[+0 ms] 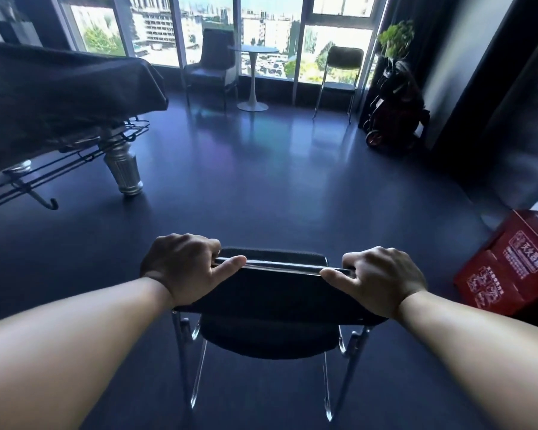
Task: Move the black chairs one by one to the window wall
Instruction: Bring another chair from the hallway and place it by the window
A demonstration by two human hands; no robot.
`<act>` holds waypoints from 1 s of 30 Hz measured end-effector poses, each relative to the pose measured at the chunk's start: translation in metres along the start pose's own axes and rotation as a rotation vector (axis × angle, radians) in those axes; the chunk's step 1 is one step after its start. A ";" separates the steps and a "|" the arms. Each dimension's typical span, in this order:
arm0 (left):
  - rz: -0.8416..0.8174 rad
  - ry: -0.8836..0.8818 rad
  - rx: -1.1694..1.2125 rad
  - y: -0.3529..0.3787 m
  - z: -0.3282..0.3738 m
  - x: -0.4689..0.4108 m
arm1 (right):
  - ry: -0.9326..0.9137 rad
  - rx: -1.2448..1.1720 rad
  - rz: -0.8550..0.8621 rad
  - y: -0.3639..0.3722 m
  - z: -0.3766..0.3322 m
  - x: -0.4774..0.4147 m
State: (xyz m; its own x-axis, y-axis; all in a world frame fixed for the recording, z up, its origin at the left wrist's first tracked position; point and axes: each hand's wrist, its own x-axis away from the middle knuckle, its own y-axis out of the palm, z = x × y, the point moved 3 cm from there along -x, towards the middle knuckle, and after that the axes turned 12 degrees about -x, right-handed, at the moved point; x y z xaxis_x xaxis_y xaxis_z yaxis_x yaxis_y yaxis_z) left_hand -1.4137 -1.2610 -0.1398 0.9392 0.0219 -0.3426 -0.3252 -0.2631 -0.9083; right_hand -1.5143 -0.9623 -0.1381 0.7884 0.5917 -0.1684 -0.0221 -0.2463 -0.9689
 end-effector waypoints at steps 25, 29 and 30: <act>0.002 -0.070 -0.021 0.116 -0.022 -0.287 | -0.068 -0.012 -0.015 0.022 0.151 -0.299; -0.011 -0.098 -0.030 0.134 -0.023 -0.328 | -0.075 -0.019 -0.021 0.024 0.173 -0.341; -0.010 -0.102 -0.033 0.139 -0.024 -0.338 | -0.084 -0.016 -0.009 0.025 0.178 -0.352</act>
State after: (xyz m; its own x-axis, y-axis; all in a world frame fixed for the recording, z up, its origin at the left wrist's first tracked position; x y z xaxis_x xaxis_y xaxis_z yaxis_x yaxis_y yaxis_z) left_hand -1.7735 -1.3281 -0.1443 0.9258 0.1220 -0.3577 -0.3106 -0.2937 -0.9040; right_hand -1.9017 -1.0403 -0.1351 0.7340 0.6562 -0.1750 -0.0050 -0.2524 -0.9676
